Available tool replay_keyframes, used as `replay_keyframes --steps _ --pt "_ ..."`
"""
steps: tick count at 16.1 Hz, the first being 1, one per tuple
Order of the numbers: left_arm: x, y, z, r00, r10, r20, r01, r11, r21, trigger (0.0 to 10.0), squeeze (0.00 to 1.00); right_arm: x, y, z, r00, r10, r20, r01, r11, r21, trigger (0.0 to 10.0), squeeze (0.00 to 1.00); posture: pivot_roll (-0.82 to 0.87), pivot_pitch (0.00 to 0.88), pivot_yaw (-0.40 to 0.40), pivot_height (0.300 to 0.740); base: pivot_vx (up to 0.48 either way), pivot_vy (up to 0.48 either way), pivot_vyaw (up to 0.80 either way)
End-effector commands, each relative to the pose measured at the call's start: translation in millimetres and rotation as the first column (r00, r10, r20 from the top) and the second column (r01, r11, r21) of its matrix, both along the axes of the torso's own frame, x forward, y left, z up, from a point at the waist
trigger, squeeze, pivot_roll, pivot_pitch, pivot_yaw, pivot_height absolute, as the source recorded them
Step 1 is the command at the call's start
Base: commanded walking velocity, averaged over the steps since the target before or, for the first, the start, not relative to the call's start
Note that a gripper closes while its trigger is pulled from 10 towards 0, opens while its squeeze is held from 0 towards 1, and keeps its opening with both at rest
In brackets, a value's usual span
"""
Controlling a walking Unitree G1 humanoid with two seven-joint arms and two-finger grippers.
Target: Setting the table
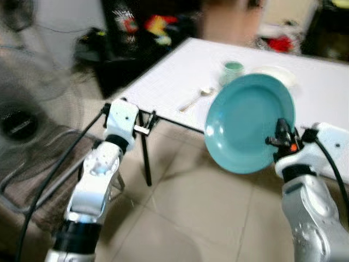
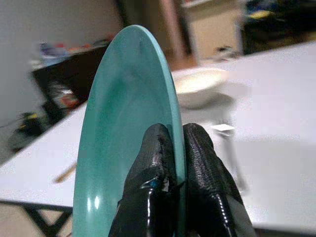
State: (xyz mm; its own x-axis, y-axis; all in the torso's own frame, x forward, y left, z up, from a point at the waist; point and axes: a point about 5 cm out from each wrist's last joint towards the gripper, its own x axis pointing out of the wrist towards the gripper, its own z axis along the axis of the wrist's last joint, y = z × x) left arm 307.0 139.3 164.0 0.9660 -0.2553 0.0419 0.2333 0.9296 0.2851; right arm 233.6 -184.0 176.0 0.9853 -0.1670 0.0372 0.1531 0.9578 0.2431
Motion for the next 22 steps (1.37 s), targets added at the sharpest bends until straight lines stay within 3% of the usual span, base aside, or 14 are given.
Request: replay_keyframes --steps 1,2,7,9,13,16,22 --pt "1.4 1.3 2.3 1.0 0.005 0.009 -0.006 1.0 0.025 10.0 0.0 -0.5 0.5 8.2 0.999 -0.004 0.033 0.003 1.0 0.017 10.0 0.0 -0.08 0.0 0.055 0.74 0.0 -0.48 -0.52" --pt "1.2 3.4 0.7 0.999 0.032 -0.009 -0.032 0.999 -0.024 10.0 0.0 0.4 -0.2 6.8 1.0 -0.005 0.024 0.004 1.0 0.023 10.0 0.0 -0.08 0.0 0.052 0.74 0.0 0.0 0.0" --pt "-0.8 -0.6 2.3 1.0 -0.01 0.003 0.01 0.998 -0.058 10.0 0.0 7.2 6.7 6.0 0.996 0.087 0.004 -0.087 0.992 0.092 10.0 0.0 -0.08 0.0 0.046 0.74 0.0 0.0 0.0" --pt "-0.9 -0.9 2.4 1.0 -0.012 -0.001 0.012 0.997 -0.076 10.0 0.0 8.1 7.8 7.0 0.995 0.097 0.011 -0.098 0.992 0.08 10.0 0.0 -0.08 0.0 0.045 0.74 0.244 0.0 0.0" --pt "-1.4 -0.2 2.4 1.0 -0.019 -0.002 0.019 0.996 -0.089 10.0 0.0 10.0 11.9 6.3 0.99 0.144 -0.003 -0.144 0.987 0.069 10.0 0.0 -0.08 0.0 0.042 0.74 0.373 0.0 0.0" --pt "-1.8 1.1 2.0 1.0 -0.018 -0.003 0.018 0.996 -0.093 10.0 0.0 11.6 14.7 4.1 0.986 0.168 -0.02 -0.167 0.984 0.066 10.0 0.0 -0.07 0.0 0.038 0.74 0.414 0.0 -0.72" --pt "-11.5 14.3 -5.6 1.0 0.014 -0.028 -0.016 0.997 -0.078 10.0 0.0 15.5 22.2 0.1 0.963 0.265 -0.038 -0.259 0.959 0.118 10.0 0.0 -0.03 0.0 -0.021 0.74 0.393 0.0 -0.07"
